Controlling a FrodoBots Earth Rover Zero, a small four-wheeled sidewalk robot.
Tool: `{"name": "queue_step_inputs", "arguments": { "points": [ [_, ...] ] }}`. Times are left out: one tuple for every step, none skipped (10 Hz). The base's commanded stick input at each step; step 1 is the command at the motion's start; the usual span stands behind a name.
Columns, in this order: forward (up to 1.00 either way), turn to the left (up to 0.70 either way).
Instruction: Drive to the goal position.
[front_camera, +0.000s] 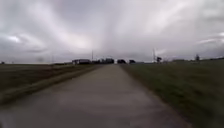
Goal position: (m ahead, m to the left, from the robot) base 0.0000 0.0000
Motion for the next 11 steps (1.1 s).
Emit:
{"name": "queue_step_inputs", "arguments": {
  "points": [
    [0.7, 0.0],
    [0.7, 0.0],
    [0.7, 0.0],
    [0.7, 0.0],
    [0.7, 0.0],
    [0.7, 0.0],
    [0.7, 0.0],
    [0.7, 0.0],
    [0.7, 0.0],
    [0.7, 0.0],
    [0.7, 0.0]
  ]
}}
